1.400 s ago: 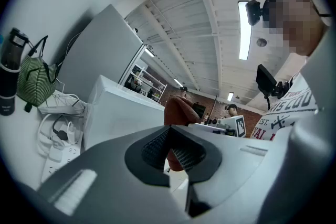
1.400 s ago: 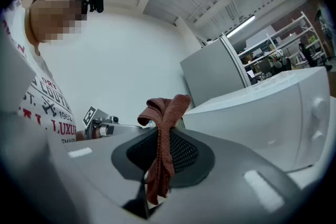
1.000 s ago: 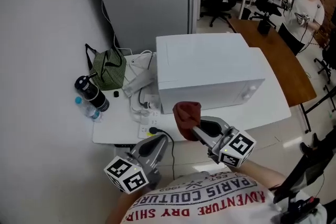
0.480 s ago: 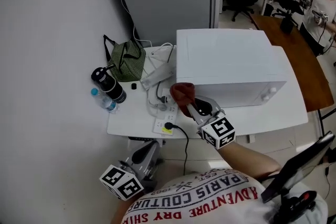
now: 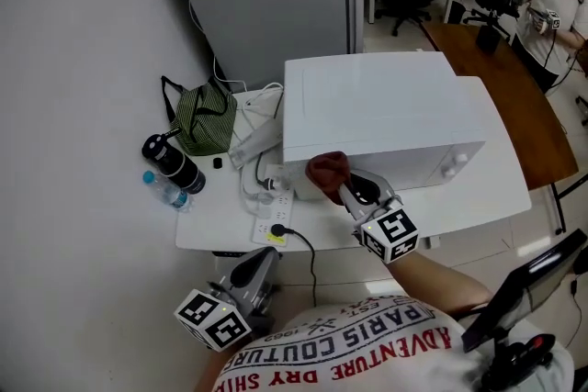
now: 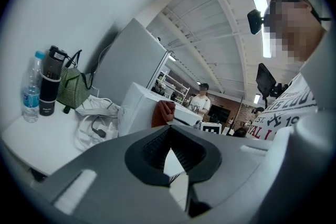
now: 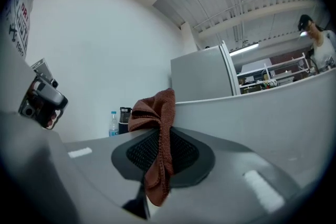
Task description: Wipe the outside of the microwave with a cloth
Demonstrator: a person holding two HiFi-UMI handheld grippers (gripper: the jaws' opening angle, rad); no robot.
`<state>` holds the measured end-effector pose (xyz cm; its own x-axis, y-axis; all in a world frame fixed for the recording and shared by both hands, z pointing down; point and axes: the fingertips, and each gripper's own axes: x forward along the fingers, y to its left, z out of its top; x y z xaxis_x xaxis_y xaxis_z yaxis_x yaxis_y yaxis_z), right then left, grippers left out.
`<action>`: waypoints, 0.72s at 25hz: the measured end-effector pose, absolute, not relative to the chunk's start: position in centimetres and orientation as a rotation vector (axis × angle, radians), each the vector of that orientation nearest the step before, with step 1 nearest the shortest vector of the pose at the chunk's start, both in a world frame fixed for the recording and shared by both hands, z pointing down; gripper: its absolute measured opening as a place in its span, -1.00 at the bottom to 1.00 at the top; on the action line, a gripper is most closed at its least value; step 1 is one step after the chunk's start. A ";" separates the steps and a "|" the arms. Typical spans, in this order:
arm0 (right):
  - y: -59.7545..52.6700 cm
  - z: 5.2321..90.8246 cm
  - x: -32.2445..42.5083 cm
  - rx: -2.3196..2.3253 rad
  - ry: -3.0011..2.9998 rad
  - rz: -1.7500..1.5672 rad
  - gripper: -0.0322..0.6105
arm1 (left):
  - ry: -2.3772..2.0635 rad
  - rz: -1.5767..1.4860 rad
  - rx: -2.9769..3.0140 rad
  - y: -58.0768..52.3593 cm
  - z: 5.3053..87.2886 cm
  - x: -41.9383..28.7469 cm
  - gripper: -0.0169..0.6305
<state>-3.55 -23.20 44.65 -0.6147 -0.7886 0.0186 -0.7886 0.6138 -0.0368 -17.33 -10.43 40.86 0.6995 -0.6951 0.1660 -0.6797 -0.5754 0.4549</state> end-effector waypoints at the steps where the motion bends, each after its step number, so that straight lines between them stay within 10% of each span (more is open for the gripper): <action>1: -23.2 44.7 -2.3 1.400 -2.809 0.064 -0.76 | -1.033 -0.038 2.426 -10.7 40.9 -16.3 -0.93; 18: -20.4 44.8 23.2 1.959 -2.436 0.100 -0.76 | -0.591 0.074 2.585 -12.2 40.4 1.3 -0.93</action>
